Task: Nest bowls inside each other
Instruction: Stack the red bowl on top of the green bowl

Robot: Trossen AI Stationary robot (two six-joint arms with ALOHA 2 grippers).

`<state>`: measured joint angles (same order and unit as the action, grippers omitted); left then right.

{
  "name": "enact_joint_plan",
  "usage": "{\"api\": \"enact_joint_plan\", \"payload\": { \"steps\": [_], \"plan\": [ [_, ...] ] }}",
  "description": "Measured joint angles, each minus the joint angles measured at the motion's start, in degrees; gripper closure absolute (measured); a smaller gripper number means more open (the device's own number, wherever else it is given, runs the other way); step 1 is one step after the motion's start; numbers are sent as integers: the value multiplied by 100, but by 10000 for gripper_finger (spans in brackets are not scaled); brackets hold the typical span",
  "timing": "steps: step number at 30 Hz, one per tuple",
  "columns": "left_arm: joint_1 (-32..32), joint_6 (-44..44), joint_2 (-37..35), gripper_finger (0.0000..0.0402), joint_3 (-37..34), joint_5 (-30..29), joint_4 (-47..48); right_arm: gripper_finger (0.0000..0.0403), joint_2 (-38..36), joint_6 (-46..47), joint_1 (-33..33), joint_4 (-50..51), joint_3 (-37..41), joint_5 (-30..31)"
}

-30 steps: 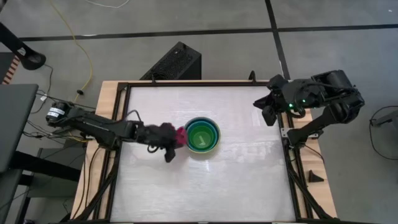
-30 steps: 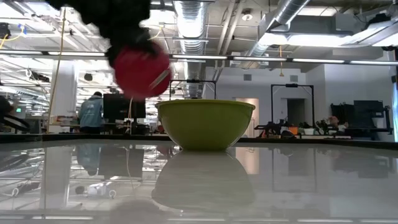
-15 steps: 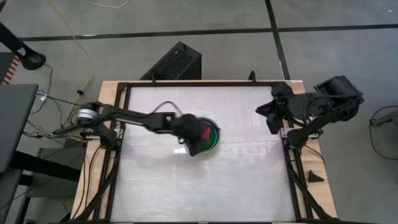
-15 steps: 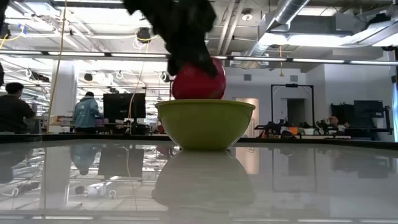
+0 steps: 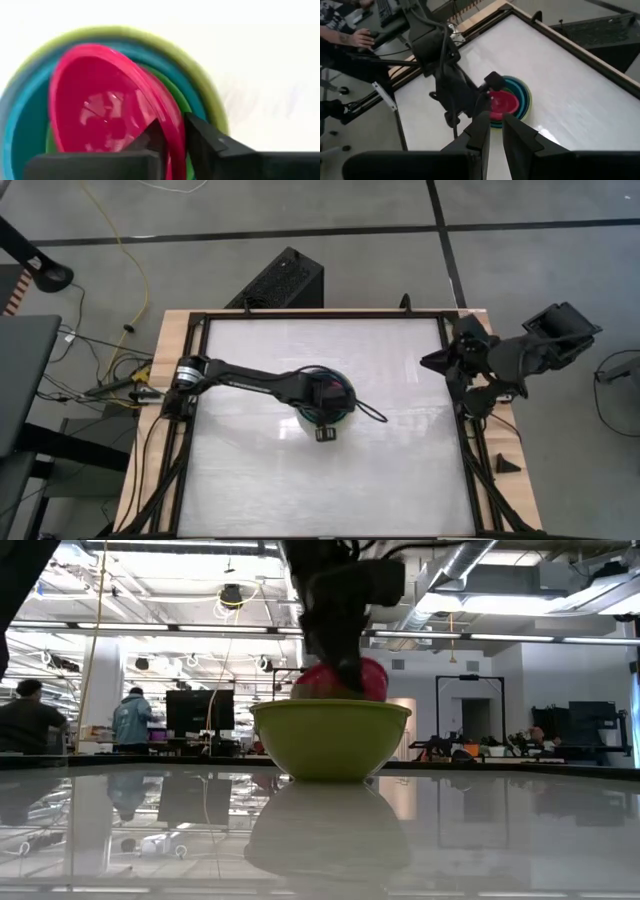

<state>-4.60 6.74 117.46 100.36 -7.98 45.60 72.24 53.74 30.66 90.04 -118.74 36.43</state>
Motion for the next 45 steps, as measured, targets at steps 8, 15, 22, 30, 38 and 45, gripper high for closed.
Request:
{"api": "enact_joint_plan", "payload": {
  "steps": [8, 15, 22, 30, 38, 45],
  "plan": [
    [273, 238, -395, 251, 33, 172, 133, 319, 1, 37, 258, 0, 29, 256],
    [554, 209, -532, 228, 26, -398, 327, 319, -119, 356, 422, 2, 482, 275],
    [753, 103, -511, 359, 22, 9, 429, 319, -400, 1033, 705, 7, 1179, 273],
    [680, 133, -904, 400, 21, -142, 378, 319, -795, 1811, 1039, 0, 1916, 594],
    [1020, 44, -860, 401, -60, 28, 214, 319, -1014, 2148, 1207, -121, 2319, 771],
    [1271, 42, -845, 401, -546, 333, -365, 319, -1005, 2142, 1208, -229, 2345, 764]
  ]
}}
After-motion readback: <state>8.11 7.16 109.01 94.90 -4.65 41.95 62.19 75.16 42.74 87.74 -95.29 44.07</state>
